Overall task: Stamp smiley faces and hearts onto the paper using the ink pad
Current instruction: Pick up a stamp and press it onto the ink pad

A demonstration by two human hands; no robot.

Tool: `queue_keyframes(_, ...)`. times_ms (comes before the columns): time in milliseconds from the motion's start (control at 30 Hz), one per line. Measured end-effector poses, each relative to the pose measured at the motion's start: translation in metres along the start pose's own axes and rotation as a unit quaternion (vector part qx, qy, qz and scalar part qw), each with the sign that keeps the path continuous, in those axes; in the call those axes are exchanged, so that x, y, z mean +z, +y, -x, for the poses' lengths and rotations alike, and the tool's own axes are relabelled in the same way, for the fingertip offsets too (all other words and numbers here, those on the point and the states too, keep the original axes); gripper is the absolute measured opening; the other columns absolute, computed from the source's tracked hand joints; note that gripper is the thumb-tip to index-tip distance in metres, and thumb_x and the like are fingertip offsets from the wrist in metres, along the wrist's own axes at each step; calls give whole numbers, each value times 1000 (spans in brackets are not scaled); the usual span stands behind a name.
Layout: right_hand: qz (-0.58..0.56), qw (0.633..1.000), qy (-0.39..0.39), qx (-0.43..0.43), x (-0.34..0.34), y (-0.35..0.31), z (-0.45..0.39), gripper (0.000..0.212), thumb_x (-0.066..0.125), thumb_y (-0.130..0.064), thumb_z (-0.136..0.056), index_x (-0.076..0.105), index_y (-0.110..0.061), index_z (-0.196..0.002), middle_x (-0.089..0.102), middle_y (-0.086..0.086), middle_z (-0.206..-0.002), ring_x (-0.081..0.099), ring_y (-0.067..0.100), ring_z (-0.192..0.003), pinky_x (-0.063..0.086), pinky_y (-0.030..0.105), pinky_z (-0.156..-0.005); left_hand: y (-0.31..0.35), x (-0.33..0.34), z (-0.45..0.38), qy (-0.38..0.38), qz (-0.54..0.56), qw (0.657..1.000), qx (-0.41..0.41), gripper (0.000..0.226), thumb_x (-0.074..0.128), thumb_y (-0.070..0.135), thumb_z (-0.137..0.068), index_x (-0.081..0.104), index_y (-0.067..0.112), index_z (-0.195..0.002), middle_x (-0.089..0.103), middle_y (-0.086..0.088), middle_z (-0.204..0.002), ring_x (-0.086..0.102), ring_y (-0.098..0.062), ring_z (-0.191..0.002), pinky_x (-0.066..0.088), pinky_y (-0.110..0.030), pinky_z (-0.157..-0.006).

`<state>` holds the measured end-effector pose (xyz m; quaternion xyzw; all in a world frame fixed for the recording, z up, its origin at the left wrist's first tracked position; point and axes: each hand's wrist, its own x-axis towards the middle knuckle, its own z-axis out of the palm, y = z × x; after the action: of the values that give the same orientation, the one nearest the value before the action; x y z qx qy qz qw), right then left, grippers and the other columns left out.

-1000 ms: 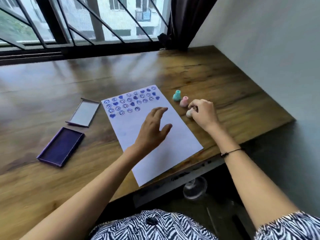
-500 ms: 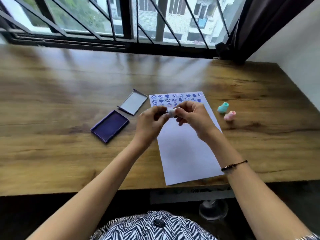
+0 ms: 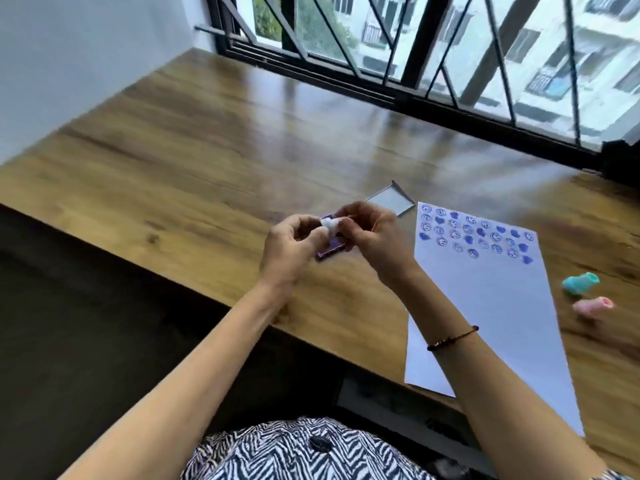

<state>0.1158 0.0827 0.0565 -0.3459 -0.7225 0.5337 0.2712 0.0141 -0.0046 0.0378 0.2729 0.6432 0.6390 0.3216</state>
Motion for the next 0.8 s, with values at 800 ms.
queue_keyframes(800,525,818,-139,-191,13,4,-41,14,52,4,-68,57,-2,-80,63,16,-92,55,34,-87,30,29,-63,-16,-4,-9,71,144,984,-77,4,57,5,-81,59,9,-79,59,-7,-69,57,-4,-49,48,-14,-52)
